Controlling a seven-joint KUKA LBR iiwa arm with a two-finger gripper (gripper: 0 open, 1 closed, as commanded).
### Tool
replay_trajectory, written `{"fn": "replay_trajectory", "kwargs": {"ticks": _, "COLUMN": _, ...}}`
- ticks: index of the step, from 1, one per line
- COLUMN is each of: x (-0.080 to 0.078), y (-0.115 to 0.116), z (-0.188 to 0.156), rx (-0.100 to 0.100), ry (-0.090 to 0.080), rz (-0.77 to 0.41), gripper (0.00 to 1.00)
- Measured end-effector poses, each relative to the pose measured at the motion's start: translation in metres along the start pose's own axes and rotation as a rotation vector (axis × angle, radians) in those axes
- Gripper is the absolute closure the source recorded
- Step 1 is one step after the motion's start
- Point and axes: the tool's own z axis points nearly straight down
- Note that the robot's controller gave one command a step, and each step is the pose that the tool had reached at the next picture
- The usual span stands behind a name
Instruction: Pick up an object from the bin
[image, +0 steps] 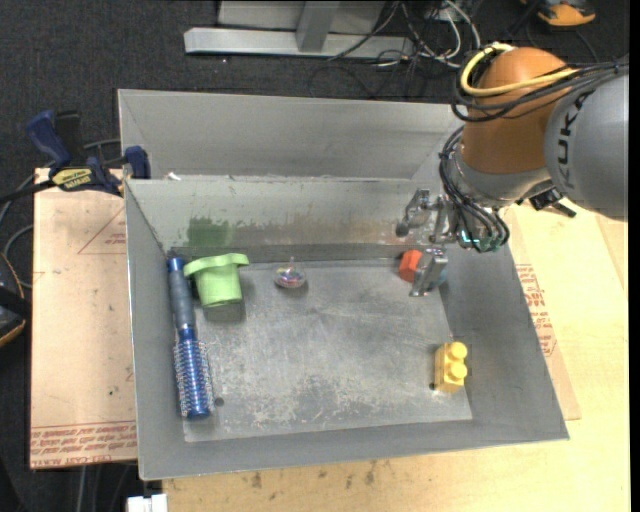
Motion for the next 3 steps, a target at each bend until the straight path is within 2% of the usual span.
{"fn": "replay_trajectory", "kwargs": {"ticks": 1, "x": 0.0075, "y": -0.0623, "z": 0.0774, "rx": 0.0, "ry": -0.016, "rz": 0.176, "gripper": 0.0}}
{"fn": "replay_trajectory", "kwargs": {"ticks": 2, "x": 0.0029, "y": -0.0571, "z": 0.0786, "rx": 0.001, "ry": -0.027, "rz": 0.266, "gripper": 0.0}}
{"fn": "replay_trajectory", "kwargs": {"ticks": 3, "x": 0.0013, "y": -0.054, "z": 0.0804, "rx": 0.001, "ry": -0.033, "rz": 0.273, "gripper": 0.0}}
